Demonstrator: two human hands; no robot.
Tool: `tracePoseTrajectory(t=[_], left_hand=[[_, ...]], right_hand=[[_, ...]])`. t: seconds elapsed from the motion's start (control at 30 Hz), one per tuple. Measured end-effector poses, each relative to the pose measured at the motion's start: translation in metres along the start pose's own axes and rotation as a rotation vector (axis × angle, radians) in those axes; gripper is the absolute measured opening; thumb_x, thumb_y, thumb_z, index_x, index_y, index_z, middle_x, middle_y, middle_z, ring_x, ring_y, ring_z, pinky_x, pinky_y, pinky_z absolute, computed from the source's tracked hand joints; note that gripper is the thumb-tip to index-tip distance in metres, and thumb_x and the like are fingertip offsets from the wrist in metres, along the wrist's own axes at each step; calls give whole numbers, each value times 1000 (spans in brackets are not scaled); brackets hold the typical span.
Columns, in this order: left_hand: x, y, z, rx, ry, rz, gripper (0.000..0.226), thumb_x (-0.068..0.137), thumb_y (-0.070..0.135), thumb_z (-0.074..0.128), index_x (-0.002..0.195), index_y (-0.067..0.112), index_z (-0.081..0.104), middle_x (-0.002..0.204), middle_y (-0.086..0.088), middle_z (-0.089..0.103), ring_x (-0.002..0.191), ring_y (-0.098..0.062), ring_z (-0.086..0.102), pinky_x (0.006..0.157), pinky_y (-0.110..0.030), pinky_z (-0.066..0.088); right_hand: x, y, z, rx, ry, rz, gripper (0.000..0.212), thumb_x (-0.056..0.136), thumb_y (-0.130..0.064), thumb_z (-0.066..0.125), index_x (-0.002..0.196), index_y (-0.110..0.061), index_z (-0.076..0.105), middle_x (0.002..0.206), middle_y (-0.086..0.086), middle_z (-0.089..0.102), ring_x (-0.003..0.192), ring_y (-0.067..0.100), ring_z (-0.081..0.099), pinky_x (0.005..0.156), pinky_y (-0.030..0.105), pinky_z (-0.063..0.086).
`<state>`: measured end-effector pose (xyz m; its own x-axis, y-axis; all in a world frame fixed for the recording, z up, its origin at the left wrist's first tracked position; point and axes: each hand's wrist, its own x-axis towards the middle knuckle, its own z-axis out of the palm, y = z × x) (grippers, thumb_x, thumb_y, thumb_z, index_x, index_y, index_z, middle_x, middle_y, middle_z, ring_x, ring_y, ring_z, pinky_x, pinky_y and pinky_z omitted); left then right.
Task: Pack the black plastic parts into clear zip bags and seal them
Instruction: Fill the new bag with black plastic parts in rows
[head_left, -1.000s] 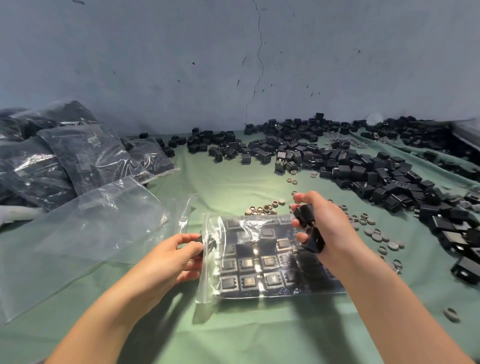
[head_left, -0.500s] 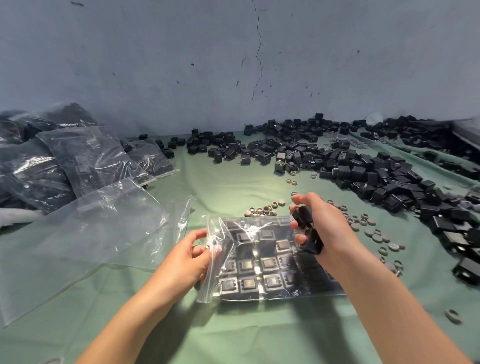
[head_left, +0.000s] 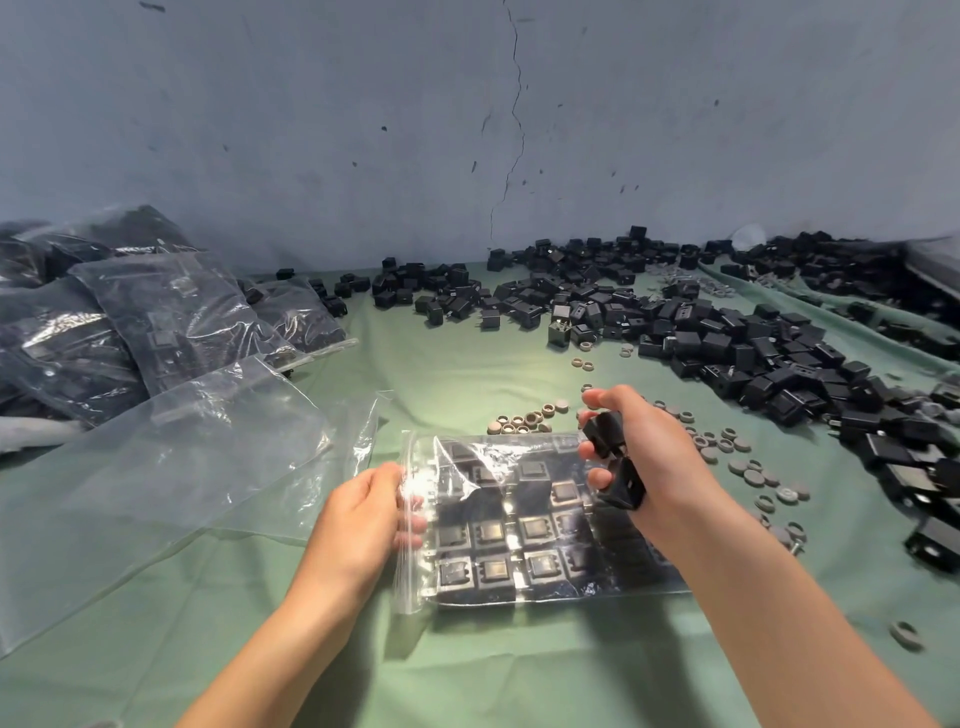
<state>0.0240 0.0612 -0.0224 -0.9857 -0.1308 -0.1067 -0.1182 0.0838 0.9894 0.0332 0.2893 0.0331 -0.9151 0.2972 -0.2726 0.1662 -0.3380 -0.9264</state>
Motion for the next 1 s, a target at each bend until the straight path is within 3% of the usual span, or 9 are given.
tracePoseTrajectory(t=[0.07, 0.17, 0.3, 0.47, 0.63, 0.73, 0.8, 0.9, 1.0], left_hand=[[-3, 1, 1, 32, 13, 38, 24, 99, 27, 56, 85, 8, 62, 79, -7, 64, 58, -10, 66, 58, -27, 55], [-11, 4, 7, 8, -27, 73, 3, 95, 16, 62, 98, 16, 62, 93, -9, 66, 69, -14, 69, 55, -18, 52], [-14, 7, 13, -72, -85, 39, 14, 98, 2, 54, 105, 14, 54, 97, -11, 71, 61, -12, 71, 54, -17, 53], [-12, 14, 15, -198, -125, -60, 20, 98, -7, 39, 103, 10, 47, 81, -6, 76, 57, -17, 67, 55, -29, 51], [-7, 16, 11, -276, -147, -128, 21, 98, -12, 37, 98, 7, 45, 99, -19, 71, 53, -17, 65, 46, -23, 55], [-5, 12, 13, -234, -150, -92, 19, 99, -9, 36, 101, 8, 45, 103, -14, 70, 57, -19, 66, 50, -23, 56], [-6, 11, 15, -221, -178, -72, 15, 101, -5, 38, 106, 7, 45, 101, -9, 72, 62, -21, 69, 53, -25, 58], [-6, 13, 13, -238, -204, -68, 14, 101, -5, 39, 110, 4, 44, 106, -12, 71, 67, -24, 69, 59, -27, 61], [-6, 14, 11, -286, -197, -105, 14, 100, -7, 41, 109, 3, 45, 109, -19, 70, 74, -30, 69, 58, -27, 60]], right_hand=[[0, 0, 0, -3, 3, 2, 14, 96, -18, 52, 102, -13, 64, 96, 9, 57, 57, 15, 52, 36, 22, 35], [0, 0, 1, -5, 1, 2, 14, 97, -18, 52, 102, -13, 64, 96, 9, 57, 57, 15, 51, 36, 22, 35], [-2, 0, 2, -5, 1, 9, 15, 97, -18, 52, 103, -12, 64, 96, 9, 57, 57, 15, 51, 36, 22, 35], [-3, 1, 4, 3, -20, 30, 16, 96, -19, 51, 103, -12, 64, 99, 10, 57, 59, 15, 53, 37, 22, 36], [-6, 4, 6, 27, -55, 61, 28, 87, -4, 43, 108, -11, 61, 103, 12, 54, 65, 16, 53, 40, 20, 38], [-4, 4, 6, -12, -60, 60, 30, 89, 1, 40, 108, -11, 60, 102, 13, 53, 65, 16, 52, 39, 20, 38], [-3, 7, 4, -203, -62, -22, 28, 95, -2, 41, 112, -14, 60, 93, 10, 55, 64, 13, 52, 41, 22, 38], [0, 19, -4, -913, -51, -401, 19, 102, -21, 44, 115, -24, 57, 95, 0, 58, 55, 0, 52, 46, 18, 39], [2, 30, -5, -1386, -53, -571, 20, 103, -32, 40, 115, -28, 55, 106, -2, 51, 72, 9, 59, 60, 28, 51]])
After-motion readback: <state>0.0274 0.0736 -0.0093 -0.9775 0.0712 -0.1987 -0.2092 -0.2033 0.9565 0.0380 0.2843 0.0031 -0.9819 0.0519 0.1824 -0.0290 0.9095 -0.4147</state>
